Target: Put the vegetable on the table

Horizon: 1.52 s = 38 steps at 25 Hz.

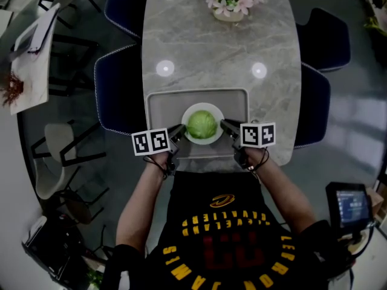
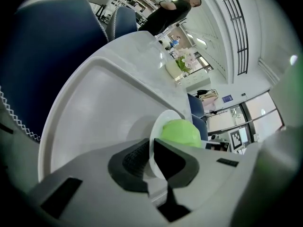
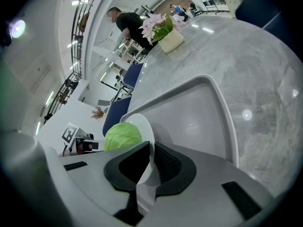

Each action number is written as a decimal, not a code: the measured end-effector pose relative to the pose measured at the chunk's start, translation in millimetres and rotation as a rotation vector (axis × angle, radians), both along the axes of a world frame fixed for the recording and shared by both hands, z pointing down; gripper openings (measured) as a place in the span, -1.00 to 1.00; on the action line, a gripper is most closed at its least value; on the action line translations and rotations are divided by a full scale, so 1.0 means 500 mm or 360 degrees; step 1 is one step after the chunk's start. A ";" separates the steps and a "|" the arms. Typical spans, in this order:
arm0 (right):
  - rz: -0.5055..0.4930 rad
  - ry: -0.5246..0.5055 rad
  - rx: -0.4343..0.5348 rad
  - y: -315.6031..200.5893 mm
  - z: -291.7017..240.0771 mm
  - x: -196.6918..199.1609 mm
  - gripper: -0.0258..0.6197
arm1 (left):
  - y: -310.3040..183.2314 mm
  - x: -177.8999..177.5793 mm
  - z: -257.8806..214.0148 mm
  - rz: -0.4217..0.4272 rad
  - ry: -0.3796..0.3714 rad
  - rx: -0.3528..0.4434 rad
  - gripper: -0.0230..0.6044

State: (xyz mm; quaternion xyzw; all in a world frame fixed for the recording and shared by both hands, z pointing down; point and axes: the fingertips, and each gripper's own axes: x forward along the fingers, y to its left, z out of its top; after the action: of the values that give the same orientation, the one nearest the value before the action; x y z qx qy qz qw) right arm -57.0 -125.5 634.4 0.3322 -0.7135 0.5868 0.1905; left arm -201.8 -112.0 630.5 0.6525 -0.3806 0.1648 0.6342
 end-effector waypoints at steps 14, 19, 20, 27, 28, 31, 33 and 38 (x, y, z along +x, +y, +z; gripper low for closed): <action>-0.0014 -0.0189 -0.0025 -0.062 -0.032 0.002 -0.82 | -0.057 0.004 -0.030 0.0011 0.0023 -0.0030 -0.82; -0.0035 -0.0240 -0.0002 -0.094 -0.059 0.002 -0.83 | -0.081 0.004 -0.051 -0.0027 0.0039 -0.0022 -0.82; -0.0042 -0.0244 0.0007 -0.099 -0.063 0.001 -0.83 | -0.083 0.004 -0.054 -0.0033 0.0040 -0.0024 -0.82; -0.0050 -0.0284 0.0033 -0.149 -0.084 -0.003 -0.83 | -0.131 0.001 -0.077 -0.0035 0.0048 0.0005 -0.82; -0.0044 -0.0280 0.0033 -0.157 -0.095 0.002 -0.83 | -0.140 0.006 -0.089 -0.0030 0.0059 0.0007 -0.82; -0.0025 -0.0266 0.0033 -0.181 -0.097 0.008 -0.83 | -0.162 0.013 -0.089 -0.0013 0.0085 -0.0002 -0.82; -0.0009 -0.0265 0.0034 -0.204 -0.082 0.008 -0.83 | -0.188 0.012 -0.072 0.0000 0.0093 -0.0004 -0.82; 0.0065 -0.0240 0.0022 -0.236 -0.086 0.011 -0.83 | -0.238 0.013 -0.075 0.0078 0.0112 -0.0005 -0.82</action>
State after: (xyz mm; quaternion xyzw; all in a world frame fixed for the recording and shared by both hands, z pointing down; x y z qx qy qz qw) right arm -51.5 -243.4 591.2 0.3029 -0.7229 0.6090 0.1217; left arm -195.2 -230.8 592.9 0.6659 -0.3418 0.1579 0.6440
